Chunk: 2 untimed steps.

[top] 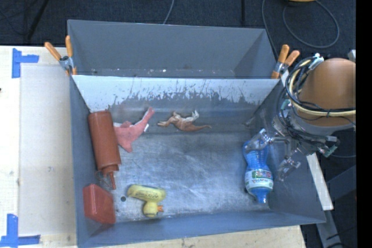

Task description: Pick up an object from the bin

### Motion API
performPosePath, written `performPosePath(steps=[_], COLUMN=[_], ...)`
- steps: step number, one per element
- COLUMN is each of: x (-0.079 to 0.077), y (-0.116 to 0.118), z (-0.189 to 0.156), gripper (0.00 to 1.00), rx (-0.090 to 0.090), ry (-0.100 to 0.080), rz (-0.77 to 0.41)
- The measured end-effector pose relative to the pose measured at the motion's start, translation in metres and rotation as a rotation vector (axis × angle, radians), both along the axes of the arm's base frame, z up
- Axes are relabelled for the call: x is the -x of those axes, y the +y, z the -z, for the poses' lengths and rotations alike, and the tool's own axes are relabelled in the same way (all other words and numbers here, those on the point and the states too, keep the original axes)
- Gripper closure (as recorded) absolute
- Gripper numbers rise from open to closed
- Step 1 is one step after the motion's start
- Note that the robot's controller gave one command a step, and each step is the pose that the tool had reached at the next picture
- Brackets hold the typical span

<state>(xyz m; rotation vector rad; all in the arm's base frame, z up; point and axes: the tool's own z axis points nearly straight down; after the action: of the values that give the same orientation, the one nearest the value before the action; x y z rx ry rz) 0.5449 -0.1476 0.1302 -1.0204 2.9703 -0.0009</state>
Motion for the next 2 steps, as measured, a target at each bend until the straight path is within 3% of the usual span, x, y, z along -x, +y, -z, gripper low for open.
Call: performPosePath(steps=[1,2], x=[-0.047,-0.066], y=[0.005,0.012], z=[0.055,0.055], gripper=[0.00,1.00], rx=[-0.011,-0.042], ry=[0.002,0.009], rz=[0.039,-0.376])
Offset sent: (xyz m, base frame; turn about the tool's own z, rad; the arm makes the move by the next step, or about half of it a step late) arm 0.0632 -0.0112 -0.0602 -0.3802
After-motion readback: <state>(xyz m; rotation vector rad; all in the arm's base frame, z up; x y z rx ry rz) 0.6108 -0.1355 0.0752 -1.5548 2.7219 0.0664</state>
